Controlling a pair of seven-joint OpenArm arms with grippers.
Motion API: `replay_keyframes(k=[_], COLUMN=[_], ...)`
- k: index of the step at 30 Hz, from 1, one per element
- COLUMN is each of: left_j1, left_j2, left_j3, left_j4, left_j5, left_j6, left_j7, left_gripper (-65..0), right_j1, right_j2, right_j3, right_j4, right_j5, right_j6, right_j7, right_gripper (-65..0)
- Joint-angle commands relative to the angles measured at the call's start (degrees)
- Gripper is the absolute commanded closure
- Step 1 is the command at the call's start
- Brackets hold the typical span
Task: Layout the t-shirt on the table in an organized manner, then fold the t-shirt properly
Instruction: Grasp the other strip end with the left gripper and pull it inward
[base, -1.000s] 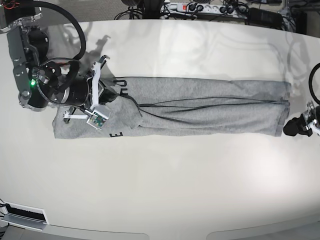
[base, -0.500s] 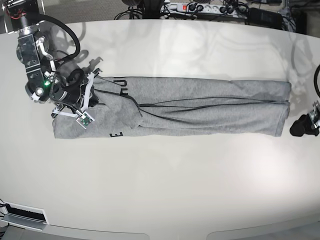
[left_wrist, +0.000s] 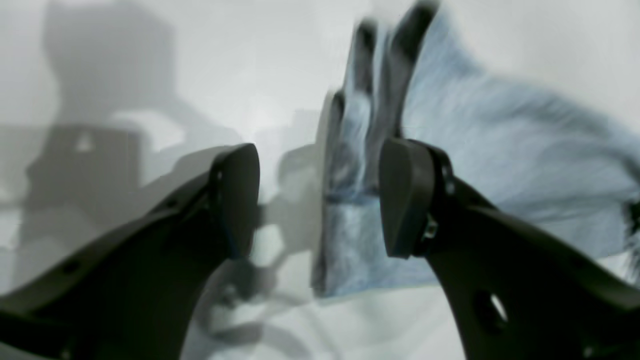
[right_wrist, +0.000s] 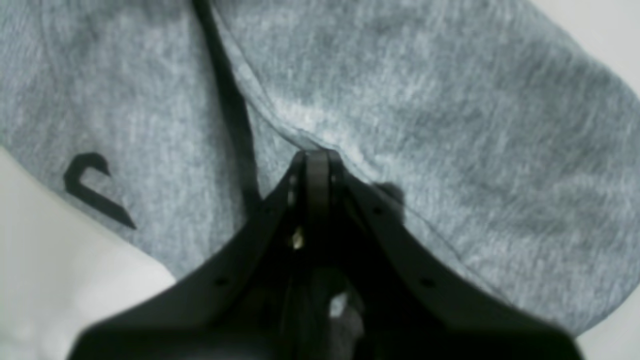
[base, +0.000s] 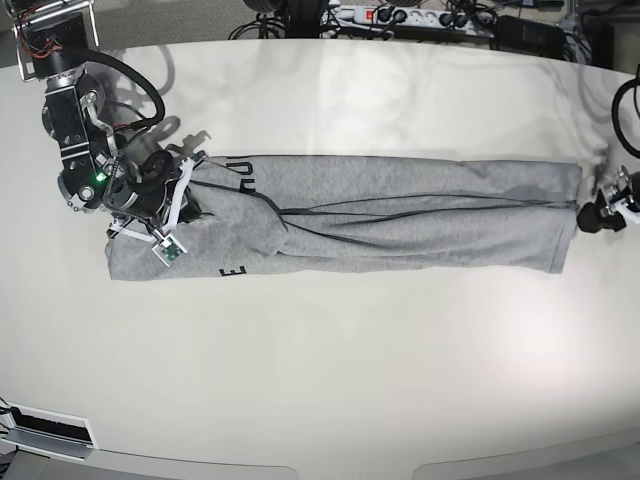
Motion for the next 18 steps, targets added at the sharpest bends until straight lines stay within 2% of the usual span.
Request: replay_keyframes(k=[1,7,11,14,18], left_j1=[-1.1,-1.1,-1.0,-0.4,-0.3], left_j2=[-1.0,2.4,4.9,5.9,5.4], left_j3=[-0.4,-0.4,-0.4,-0.1,0.2], left_j4=[0.8,0.8,0.8,0.8,0.8], left_j5=[0.5,9.0,11.4,11.0,8.9], left_j6=[-0.5,-0.5,-0.5,-0.5,-0.5], left_j7=[-2.0,-8.2,-8.5,-7.5,-6.0], left_gripper=[-38.8,-38.8,-38.8,-38.8,-38.5], right_j1=[0.7,0.7,0.7,0.8,0.7], right_j2=[0.5,0.5,0.5,0.5,0.5], right_j3=[0.2,0.2,0.2,0.2,0.2], right_j4=[0.5,0.5,0.5,0.5,0.5], right_j5=[0.7,2.8,2.8,2.8,2.8], right_j6=[1.0,2.5,2.3,2.3,2.3], right_j7=[-0.3,-1.3,-2.2,-2.2,-2.2], right_gripper=[0.0,0.0,0.0,0.0,0.0])
